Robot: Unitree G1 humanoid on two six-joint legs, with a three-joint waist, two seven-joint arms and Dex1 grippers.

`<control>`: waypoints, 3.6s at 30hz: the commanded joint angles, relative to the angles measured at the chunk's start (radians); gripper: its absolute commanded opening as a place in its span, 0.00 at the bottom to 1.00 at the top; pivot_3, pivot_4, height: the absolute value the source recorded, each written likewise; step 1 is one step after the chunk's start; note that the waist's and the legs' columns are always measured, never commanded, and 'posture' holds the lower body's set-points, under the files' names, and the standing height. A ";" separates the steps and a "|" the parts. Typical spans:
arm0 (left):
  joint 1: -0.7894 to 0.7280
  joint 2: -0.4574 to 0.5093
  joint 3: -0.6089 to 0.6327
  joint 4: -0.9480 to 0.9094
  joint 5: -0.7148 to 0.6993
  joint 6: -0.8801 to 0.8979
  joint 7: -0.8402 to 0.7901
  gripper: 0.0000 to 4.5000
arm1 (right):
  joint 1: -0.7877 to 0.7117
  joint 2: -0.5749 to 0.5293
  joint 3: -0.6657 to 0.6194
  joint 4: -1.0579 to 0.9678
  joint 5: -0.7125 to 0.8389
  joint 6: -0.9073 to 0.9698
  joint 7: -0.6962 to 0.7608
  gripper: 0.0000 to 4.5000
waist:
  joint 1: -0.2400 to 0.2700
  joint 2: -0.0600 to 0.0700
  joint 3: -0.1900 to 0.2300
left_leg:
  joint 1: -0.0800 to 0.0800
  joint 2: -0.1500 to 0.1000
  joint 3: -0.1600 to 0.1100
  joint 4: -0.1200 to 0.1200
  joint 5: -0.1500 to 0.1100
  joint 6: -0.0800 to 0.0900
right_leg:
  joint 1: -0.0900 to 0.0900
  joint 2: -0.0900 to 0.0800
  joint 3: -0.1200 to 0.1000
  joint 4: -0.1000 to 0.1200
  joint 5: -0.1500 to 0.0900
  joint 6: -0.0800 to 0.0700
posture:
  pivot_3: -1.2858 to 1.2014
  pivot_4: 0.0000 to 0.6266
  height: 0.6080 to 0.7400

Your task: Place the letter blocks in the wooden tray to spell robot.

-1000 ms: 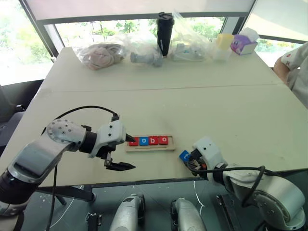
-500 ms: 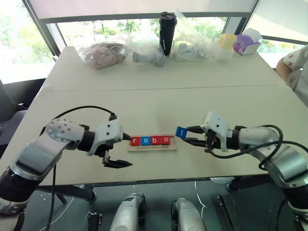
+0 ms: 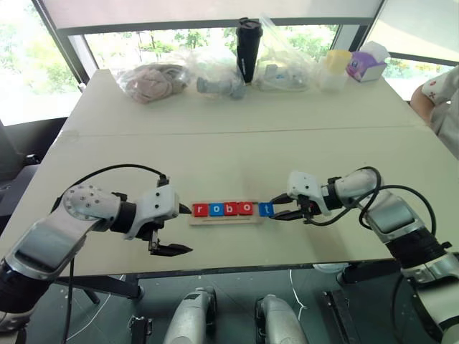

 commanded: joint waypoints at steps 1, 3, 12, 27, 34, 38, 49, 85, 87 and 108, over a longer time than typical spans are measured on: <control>0.009 0.010 0.025 -0.033 0.002 0.001 0.012 1.00 | -0.052 0.022 0.011 0.032 -0.052 -0.022 0.006 0.24 | -0.001 0.000 0.000 | 0.000 0.000 0.000 0.000 0.000 0.000 | -0.001 0.000 0.000 0.000 0.000 0.000 | 0.52 0.24 1.00; 0.012 0.008 0.024 -0.036 0.001 0.002 0.018 1.00 | -0.072 0.038 0.016 0.048 -0.068 -0.010 0.009 0.24 | -0.003 0.000 0.000 | 0.000 0.000 0.000 0.000 0.000 0.000 | -0.001 0.000 0.000 0.000 0.000 0.000 | 0.52 0.24 1.00; 0.016 -0.012 0.014 -0.050 -0.005 0.017 0.047 1.00 | -0.114 0.054 0.026 0.077 -0.117 0.041 0.041 0.24 | -0.002 0.000 0.000 | 0.000 0.000 0.000 -0.001 0.000 0.000 | -0.002 0.000 0.000 0.001 0.000 0.000 | 0.52 0.24 1.00; -0.001 -0.074 -0.021 -0.044 0.003 0.027 0.084 1.00 | -0.147 0.094 0.082 0.025 -0.190 0.180 0.056 0.24 | -0.006 0.000 0.000 | 0.001 0.000 0.000 0.000 0.000 -0.001 | -0.001 0.000 0.000 0.001 0.000 0.000 | 0.52 0.24 1.00; -0.003 -0.088 -0.030 -0.037 0.010 0.026 0.095 1.00 | -0.152 0.116 0.095 -0.038 -0.196 0.249 0.049 0.24 | -0.008 0.000 -0.001 | 0.002 0.000 0.000 -0.001 0.000 -0.001 | -0.002 0.000 0.000 0.001 0.000 0.000 | 0.52 0.24 1.00; -0.004 -0.095 -0.032 -0.037 0.011 0.029 0.100 1.00 | -0.150 0.123 0.096 -0.066 -0.200 0.276 0.039 0.24 | -0.008 0.000 -0.001 | 0.002 0.000 0.000 -0.001 0.000 -0.001 | -0.002 0.000 0.000 0.001 0.000 0.000 | 0.52 0.24 1.00; -0.021 -0.118 -0.046 -0.014 0.024 0.020 0.102 1.00 | -0.150 0.160 0.096 -0.099 -0.202 0.341 -0.027 0.24 | -0.017 0.000 -0.001 | 0.002 0.000 0.000 -0.001 0.000 -0.001 | -0.002 0.000 0.000 0.001 0.001 0.000 | 0.52 0.24 1.00; 0.007 -0.100 0.066 -0.028 -0.057 0.068 0.093 1.00 | -0.029 0.113 -0.162 -0.214 -0.051 0.308 -0.218 0.89 | -0.020 0.000 0.000 | 0.001 0.000 0.002 -0.002 0.000 -0.001 | -0.002 -0.002 0.000 0.002 0.001 0.001 | 0.52 0.24 1.00; 0.045 -0.097 0.105 -0.042 -0.071 0.082 0.115 1.00 | 0.054 0.086 -0.251 -0.325 0.059 0.358 -0.177 0.89 | -0.020 0.000 0.000 | 0.000 0.000 0.003 -0.002 0.000 -0.001 | -0.002 -0.002 0.000 0.002 0.001 0.001 | 0.52 0.24 1.00; 0.279 -0.193 0.398 -0.025 -0.240 0.147 0.288 1.00 | 0.508 -0.038 -0.565 -0.621 0.306 0.539 -0.336 0.89 | -0.020 0.000 -0.001 | 0.007 0.000 0.013 -0.008 -0.001 0.000 | -0.002 -0.013 -0.003 -0.001 0.002 0.003 | 0.52 0.24 1.00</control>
